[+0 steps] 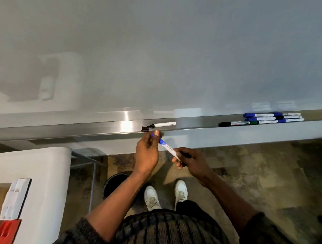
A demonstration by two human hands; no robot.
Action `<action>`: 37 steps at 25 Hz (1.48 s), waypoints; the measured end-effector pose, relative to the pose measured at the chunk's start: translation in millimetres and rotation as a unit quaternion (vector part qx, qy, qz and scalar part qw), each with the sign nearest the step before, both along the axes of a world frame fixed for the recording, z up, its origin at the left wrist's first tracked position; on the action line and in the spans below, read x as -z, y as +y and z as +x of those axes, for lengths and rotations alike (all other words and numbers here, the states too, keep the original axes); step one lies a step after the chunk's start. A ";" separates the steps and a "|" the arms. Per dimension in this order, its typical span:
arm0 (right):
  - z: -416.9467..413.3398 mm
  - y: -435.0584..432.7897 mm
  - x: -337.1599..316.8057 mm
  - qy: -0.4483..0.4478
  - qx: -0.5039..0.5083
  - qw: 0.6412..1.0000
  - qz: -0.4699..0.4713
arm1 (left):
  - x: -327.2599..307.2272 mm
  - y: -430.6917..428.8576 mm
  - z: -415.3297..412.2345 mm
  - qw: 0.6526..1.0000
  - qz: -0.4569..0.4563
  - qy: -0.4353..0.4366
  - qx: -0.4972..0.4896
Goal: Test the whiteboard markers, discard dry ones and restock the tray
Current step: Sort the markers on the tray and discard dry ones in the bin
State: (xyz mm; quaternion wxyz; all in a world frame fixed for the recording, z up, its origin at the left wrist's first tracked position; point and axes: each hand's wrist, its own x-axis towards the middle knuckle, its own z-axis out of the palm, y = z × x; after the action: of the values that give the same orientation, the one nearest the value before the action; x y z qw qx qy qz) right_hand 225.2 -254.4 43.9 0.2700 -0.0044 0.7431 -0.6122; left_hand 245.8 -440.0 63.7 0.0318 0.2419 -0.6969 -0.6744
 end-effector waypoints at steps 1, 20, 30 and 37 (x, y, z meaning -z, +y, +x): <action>4.5 0.6 -6.1 -0.003 0.005 1.000 -0.013 | -7.2 3.1 -1.8 0.999 0.050 -0.006 -0.012; -20.7 84.6 -90.8 0.529 -0.054 0.723 0.441 | -103.1 149.4 -43.5 0.936 0.317 -0.076 -0.130; -36.8 206.2 -134.9 0.026 -0.001 0.999 -0.031 | -87.7 70.9 -50.2 0.934 0.260 0.007 -0.244; -50.5 216.0 -144.4 0.005 0.013 0.991 -0.134 | -109.3 166.3 -53.7 0.958 0.249 0.019 -0.138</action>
State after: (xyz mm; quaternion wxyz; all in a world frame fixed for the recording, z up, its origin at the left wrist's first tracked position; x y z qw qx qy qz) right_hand 174.7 -38.4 188.3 0.2557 -0.0341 0.6555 -0.7097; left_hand 192.1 -273.6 173.0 0.0767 0.3228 -0.4657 -0.8204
